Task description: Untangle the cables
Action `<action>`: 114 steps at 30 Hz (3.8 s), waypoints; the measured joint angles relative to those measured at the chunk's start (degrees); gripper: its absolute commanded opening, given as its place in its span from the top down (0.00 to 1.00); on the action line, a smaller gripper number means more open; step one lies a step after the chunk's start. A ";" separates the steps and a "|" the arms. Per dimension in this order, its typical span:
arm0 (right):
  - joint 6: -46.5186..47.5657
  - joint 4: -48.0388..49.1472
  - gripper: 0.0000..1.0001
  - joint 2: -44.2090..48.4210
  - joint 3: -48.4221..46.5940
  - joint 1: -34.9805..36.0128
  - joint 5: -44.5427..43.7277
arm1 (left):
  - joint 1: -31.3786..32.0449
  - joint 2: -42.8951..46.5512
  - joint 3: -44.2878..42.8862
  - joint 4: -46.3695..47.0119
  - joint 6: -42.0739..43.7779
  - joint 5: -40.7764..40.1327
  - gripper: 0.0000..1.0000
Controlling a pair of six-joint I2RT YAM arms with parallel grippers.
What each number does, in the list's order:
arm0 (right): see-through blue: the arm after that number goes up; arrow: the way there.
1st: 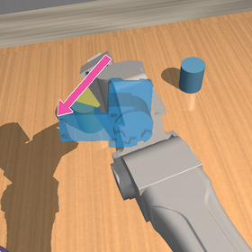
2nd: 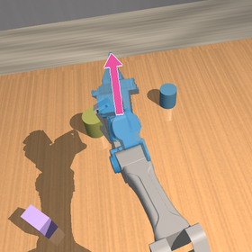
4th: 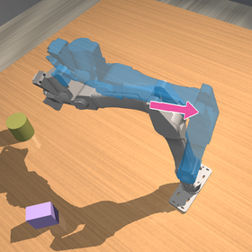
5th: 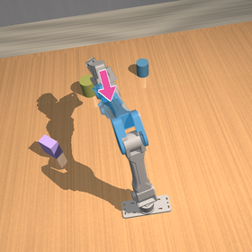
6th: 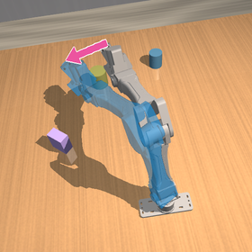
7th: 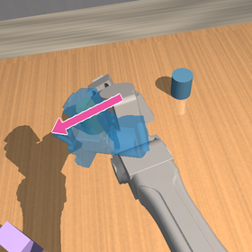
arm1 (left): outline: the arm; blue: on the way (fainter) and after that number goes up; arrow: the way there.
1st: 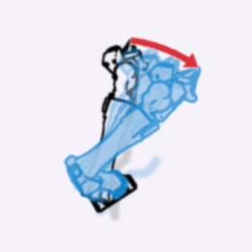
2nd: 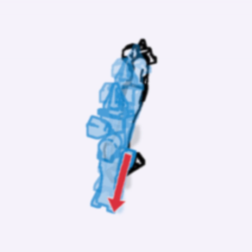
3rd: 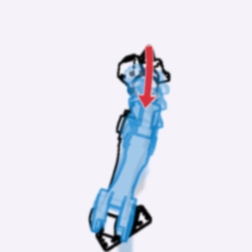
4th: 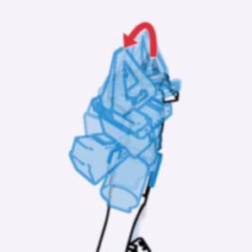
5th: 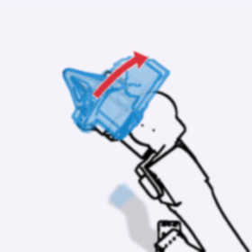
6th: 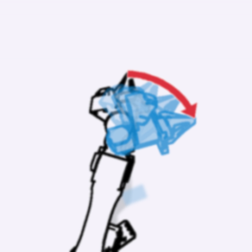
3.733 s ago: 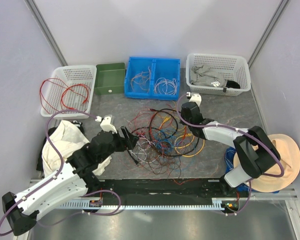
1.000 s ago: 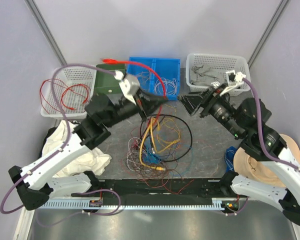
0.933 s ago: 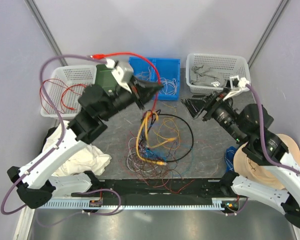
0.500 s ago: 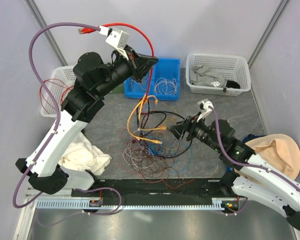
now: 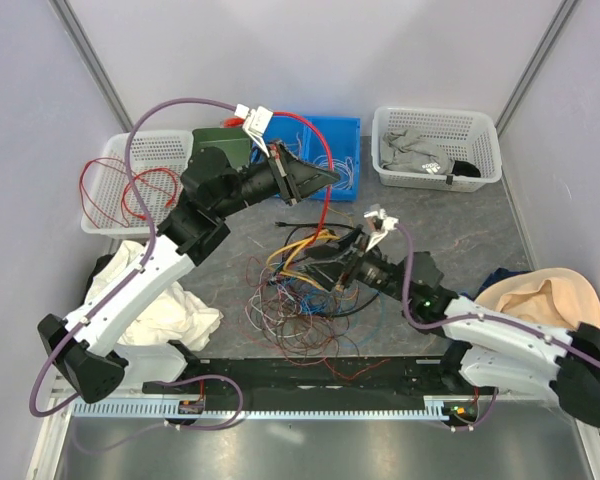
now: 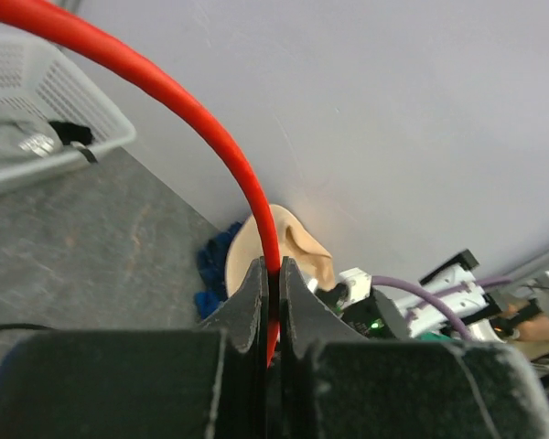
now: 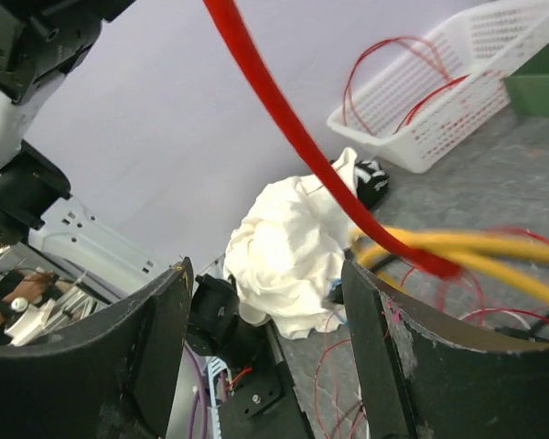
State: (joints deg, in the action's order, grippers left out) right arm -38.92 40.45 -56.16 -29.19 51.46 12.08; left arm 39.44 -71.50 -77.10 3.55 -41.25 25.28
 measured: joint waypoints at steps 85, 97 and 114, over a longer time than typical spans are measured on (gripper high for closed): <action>21.14 -38.51 1.00 9.31 -27.23 7.85 -27.32 | -13.44 -6.34 -25.77 -13.35 9.11 -7.28 0.98; 15.34 -39.65 1.00 3.87 -7.98 7.85 -31.63 | -19.56 -2.36 -25.00 -15.04 15.43 -23.76 0.98; 13.22 -34.47 1.00 -0.39 -7.23 7.85 -25.86 | -47.30 -23.34 -12.74 -20.59 8.87 -42.73 0.98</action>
State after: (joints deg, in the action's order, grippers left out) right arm -25.69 5.98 -56.55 -36.42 59.31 -13.78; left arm -7.86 -94.85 -89.84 -17.04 -32.38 -17.45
